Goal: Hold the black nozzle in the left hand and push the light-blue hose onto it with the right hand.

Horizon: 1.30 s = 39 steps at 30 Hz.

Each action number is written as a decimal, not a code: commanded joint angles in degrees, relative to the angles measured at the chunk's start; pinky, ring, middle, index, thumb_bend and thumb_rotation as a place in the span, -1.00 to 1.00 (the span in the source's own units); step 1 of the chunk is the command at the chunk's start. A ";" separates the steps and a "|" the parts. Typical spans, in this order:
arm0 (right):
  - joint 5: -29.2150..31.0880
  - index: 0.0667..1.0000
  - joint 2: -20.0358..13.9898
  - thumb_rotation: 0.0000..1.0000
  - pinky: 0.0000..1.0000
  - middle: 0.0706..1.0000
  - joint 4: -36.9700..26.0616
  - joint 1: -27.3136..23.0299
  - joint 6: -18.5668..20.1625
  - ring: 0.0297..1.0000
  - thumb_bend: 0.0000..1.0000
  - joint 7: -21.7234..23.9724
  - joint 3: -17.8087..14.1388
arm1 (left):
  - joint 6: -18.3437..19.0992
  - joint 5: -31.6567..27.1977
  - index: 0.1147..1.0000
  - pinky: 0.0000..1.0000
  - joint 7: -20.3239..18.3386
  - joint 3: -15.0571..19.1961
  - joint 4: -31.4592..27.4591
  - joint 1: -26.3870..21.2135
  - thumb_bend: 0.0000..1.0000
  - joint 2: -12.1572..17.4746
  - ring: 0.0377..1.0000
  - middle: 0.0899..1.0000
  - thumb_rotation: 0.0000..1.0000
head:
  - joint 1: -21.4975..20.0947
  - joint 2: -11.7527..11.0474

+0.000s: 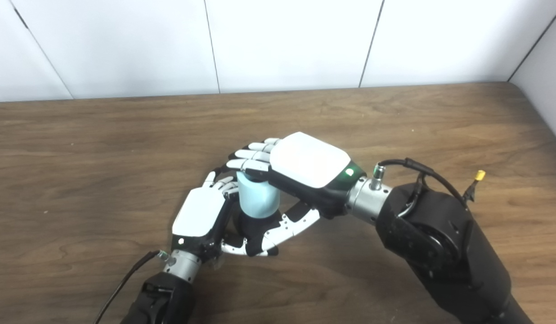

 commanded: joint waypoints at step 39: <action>-3.40 0.84 -4.80 0.89 0.90 0.86 3.89 7.33 -1.22 0.86 0.44 3.42 8.93 | -0.15 0.60 -0.17 1.00 -3.10 -0.46 -0.23 0.54 0.05 0.34 0.70 0.46 -0.90 | -0.06 0.53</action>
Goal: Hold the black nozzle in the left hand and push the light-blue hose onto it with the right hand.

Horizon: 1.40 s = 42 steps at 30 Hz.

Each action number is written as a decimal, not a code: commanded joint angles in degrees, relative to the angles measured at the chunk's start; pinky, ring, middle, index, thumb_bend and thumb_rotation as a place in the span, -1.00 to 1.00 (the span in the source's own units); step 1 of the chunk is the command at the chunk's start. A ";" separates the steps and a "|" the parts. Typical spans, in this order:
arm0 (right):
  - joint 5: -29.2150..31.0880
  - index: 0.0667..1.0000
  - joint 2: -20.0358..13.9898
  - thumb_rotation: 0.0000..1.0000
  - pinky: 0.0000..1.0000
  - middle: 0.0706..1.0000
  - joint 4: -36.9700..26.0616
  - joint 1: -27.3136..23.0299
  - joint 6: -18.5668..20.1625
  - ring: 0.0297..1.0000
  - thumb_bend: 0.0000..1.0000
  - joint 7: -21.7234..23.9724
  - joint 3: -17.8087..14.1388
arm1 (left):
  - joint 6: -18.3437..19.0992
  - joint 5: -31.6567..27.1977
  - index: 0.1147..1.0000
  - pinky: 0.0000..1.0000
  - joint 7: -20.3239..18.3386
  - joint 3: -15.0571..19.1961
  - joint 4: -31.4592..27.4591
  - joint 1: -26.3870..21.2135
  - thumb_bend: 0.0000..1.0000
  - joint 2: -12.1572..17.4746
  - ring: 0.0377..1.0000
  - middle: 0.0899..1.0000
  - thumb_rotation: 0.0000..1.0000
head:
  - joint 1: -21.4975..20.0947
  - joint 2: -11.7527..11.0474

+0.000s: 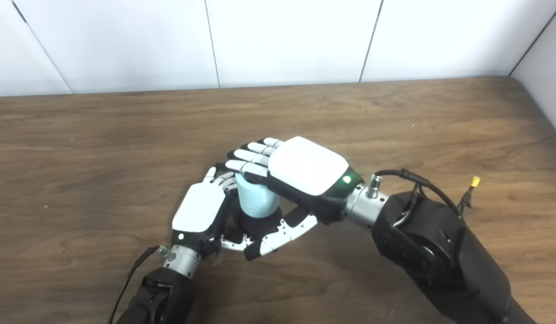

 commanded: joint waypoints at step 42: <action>13.51 0.82 4.93 0.80 0.45 0.80 4.86 3.30 14.63 0.67 0.22 -1.91 -19.04 | -0.11 2.19 -0.14 1.00 -2.72 0.17 -0.90 -0.71 0.05 1.16 0.65 0.45 -0.87 | 0.47 -0.38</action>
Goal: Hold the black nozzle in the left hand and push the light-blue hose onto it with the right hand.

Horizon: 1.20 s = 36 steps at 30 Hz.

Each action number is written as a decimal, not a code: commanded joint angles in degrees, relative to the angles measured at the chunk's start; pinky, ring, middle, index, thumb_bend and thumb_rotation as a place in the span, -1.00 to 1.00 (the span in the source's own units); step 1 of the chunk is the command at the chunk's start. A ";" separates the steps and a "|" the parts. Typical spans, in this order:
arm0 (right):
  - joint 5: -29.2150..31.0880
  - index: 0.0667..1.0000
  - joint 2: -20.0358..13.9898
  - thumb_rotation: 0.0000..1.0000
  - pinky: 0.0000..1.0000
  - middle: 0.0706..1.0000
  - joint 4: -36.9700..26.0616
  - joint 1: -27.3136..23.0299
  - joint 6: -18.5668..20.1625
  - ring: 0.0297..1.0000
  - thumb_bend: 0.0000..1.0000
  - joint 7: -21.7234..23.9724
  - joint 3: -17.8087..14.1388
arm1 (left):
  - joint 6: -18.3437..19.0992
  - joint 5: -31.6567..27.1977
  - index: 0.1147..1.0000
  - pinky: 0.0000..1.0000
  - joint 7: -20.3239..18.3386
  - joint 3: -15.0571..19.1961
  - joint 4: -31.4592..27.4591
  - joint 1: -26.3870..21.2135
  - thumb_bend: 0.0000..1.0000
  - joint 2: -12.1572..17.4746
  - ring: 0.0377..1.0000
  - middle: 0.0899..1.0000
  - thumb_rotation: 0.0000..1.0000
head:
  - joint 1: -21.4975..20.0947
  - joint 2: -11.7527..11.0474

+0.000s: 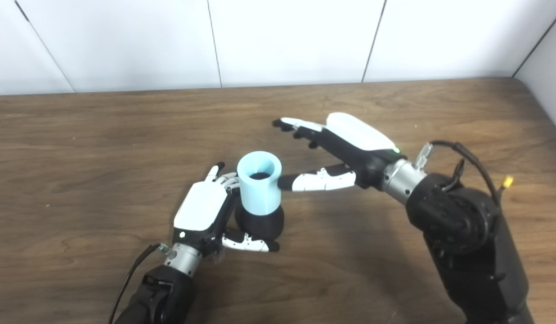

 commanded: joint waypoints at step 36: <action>0.77 0.85 0.83 0.83 0.42 0.70 4.12 5.20 0.48 0.59 0.13 -12.45 -0.07 | -8.00 -18.24 1.00 1.00 -12.00 14.55 -4.63 -9.61 1.00 11.59 0.86 0.87 0.13 | 0.32 0.98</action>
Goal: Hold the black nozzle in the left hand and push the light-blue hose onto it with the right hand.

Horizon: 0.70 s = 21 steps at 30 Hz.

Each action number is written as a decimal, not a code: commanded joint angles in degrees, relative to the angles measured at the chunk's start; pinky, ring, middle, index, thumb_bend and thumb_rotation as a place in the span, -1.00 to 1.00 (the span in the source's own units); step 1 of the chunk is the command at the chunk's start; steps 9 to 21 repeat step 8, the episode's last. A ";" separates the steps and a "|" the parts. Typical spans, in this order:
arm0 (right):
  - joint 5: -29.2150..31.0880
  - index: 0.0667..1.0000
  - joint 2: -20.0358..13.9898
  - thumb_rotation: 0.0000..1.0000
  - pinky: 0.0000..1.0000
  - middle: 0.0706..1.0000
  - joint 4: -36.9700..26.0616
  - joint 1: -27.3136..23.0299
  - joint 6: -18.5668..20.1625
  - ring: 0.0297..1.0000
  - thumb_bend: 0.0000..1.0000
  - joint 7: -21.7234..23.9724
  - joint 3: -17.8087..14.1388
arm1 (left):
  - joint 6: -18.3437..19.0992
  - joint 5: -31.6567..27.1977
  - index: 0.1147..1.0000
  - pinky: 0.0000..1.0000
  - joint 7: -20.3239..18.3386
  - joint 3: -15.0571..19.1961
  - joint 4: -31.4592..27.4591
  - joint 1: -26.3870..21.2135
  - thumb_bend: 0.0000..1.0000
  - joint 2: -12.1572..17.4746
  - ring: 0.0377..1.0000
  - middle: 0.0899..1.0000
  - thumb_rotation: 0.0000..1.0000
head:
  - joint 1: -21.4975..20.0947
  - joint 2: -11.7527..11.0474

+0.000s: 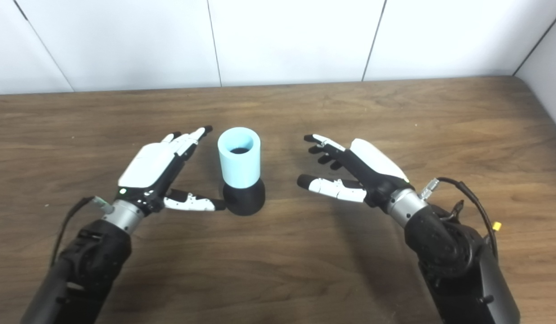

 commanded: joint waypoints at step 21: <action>3.18 0.80 2.61 0.77 0.48 0.74 0.21 -0.45 -0.42 0.64 0.13 -5.23 -2.13 | -0.56 -11.50 1.00 0.71 2.07 8.16 -2.54 1.29 1.00 -0.93 0.80 0.84 0.30 | -0.24 -0.21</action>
